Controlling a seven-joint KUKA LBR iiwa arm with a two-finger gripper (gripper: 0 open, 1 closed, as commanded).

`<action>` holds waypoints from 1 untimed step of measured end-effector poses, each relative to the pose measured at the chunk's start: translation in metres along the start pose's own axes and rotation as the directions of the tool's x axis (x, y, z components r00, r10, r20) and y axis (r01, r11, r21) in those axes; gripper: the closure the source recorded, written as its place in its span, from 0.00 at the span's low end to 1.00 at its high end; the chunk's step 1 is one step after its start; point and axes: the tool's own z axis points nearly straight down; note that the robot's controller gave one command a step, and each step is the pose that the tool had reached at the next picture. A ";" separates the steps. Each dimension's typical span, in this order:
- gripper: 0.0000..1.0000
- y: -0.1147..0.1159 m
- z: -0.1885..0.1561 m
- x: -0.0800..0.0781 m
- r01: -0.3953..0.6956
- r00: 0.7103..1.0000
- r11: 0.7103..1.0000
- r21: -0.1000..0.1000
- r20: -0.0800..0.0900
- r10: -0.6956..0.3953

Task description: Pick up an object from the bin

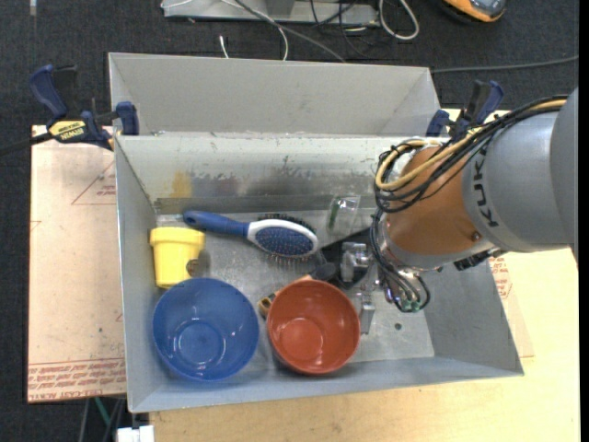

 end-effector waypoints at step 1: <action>0.00 0.003 0.000 0.007 0.009 1.000 1.000 0.002 0.006 -0.009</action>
Offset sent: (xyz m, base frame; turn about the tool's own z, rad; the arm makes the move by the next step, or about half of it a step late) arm -0.0180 -0.0173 0.0023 0.1465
